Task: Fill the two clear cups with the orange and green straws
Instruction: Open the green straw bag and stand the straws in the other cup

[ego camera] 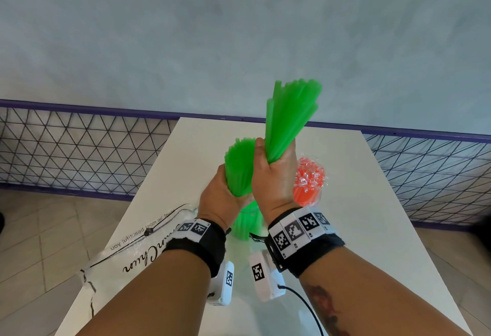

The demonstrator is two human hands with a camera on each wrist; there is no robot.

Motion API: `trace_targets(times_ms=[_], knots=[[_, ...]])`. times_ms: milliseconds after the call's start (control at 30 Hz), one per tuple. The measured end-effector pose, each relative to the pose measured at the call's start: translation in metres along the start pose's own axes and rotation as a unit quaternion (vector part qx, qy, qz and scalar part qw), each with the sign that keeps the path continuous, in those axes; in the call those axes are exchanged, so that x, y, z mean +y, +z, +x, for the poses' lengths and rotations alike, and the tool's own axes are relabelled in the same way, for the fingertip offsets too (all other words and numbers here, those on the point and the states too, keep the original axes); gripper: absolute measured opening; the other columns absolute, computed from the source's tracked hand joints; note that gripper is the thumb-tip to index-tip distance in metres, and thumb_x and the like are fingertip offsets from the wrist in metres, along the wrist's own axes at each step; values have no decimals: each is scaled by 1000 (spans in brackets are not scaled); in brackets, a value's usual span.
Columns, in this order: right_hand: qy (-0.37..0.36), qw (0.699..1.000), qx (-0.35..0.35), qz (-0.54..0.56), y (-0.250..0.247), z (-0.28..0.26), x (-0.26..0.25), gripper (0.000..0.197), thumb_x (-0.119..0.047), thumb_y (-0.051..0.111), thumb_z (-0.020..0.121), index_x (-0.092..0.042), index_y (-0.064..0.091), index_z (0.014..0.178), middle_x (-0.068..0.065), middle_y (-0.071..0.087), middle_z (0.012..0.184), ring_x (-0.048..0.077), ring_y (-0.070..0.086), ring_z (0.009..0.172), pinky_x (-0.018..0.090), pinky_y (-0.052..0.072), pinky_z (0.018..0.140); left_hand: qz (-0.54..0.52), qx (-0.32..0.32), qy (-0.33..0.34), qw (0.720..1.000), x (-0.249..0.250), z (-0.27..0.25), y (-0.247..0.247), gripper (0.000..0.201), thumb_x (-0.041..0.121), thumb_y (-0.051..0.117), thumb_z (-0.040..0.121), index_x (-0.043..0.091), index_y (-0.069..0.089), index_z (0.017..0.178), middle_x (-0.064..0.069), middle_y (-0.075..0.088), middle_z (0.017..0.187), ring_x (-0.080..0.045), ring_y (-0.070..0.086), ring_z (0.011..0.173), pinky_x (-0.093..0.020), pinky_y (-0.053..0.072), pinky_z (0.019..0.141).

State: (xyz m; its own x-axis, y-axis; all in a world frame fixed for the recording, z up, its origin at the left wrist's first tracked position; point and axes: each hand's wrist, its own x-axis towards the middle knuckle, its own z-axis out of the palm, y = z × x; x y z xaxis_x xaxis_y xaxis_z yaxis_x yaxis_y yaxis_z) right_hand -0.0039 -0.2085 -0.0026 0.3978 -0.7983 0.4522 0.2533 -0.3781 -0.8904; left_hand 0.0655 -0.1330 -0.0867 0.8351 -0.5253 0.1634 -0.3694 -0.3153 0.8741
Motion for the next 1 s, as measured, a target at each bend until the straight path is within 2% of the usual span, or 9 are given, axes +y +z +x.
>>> trace_targets(times_ms=[100, 233, 433, 500, 600, 700, 833, 900, 1000], knots=[[0, 1000, 0, 13, 1, -2, 0, 25, -6, 58, 94, -28, 47, 88, -6, 49, 73, -1, 47, 59, 11, 39, 56, -32, -12, -9, 999, 0, 1, 0, 62, 28, 86, 60, 28, 55, 114, 8, 69, 89, -18, 65, 82, -30, 53, 71], [-4, 1000, -6, 23, 0, -3, 3, 12, -6, 58, 94, -14, 50, 93, -5, 49, 72, -3, 47, 57, 10, 39, 55, -64, -43, -14, 997, 1, 2, -1, 81, 48, 79, 46, 35, 50, 120, 8, 70, 94, -16, 68, 87, -38, 58, 76], [4, 1000, -3, 0, 1, -8, 6, 26, -11, 60, 92, -34, 48, 89, 1, 58, 82, 0, 55, 67, 10, 44, 59, -62, -90, -12, 994, 7, 1, -7, 120, 53, 87, 48, 38, 19, 145, 11, 68, 110, -10, 68, 99, -40, 57, 87], [-2, 1000, -3, -8, 2, -12, 8, 24, -12, 60, 91, -33, 49, 90, 3, 57, 83, 2, 54, 68, 10, 42, 61, -49, -64, -23, 996, 14, -5, -4, 113, 56, 78, 58, 43, 9, 146, 9, 70, 101, -12, 70, 91, -36, 57, 81], [-9, 1000, -11, -18, 1, -17, 7, 13, -10, 62, 89, -11, 54, 99, 3, 54, 86, -2, 53, 72, 8, 40, 63, -2, 2, -49, 999, 21, -14, 5, 93, 48, 64, 78, 44, 1, 147, 4, 68, 84, -24, 68, 79, -38, 55, 73], [-26, 999, -17, -28, -1, -21, 11, 28, 1, 63, 87, 3, 53, 114, -9, 51, 95, -15, 52, 86, 1, 38, 71, 5, 30, -62, 998, 21, -16, 9, 77, 46, 59, 87, 45, 8, 145, 6, 64, 86, -26, 64, 80, -34, 49, 72], [-20, 998, -33, -44, -2, -21, 12, 40, -7, 62, 88, -1, 54, 126, -10, 57, 104, -12, 54, 96, 1, 38, 79, 15, 49, -40, 998, 25, -18, 9, 67, 55, 52, 82, 42, 22, 141, 15, 57, 85, -23, 60, 80, -30, 47, 74], [-14, 998, -45, -42, -2, -22, 13, 46, -16, 59, 88, -3, 52, 131, 3, 59, 116, -3, 56, 107, 10, 43, 90, 9, 43, -37, 998, 26, -20, 8, 65, 58, 47, 78, 44, 26, 138, 19, 55, 81, -24, 62, 82, -31, 48, 76], [-13, 997, -52, -61, 0, -28, 17, 47, -29, 54, 87, -14, 48, 131, 18, 52, 134, 29, 48, 129, 49, 39, 109, -1, 32, -27, 999, 28, -24, 4, 53, 56, 53, 81, 49, 30, 128, 21, 57, 83, -20, 64, 85, -29, 48, 75]])
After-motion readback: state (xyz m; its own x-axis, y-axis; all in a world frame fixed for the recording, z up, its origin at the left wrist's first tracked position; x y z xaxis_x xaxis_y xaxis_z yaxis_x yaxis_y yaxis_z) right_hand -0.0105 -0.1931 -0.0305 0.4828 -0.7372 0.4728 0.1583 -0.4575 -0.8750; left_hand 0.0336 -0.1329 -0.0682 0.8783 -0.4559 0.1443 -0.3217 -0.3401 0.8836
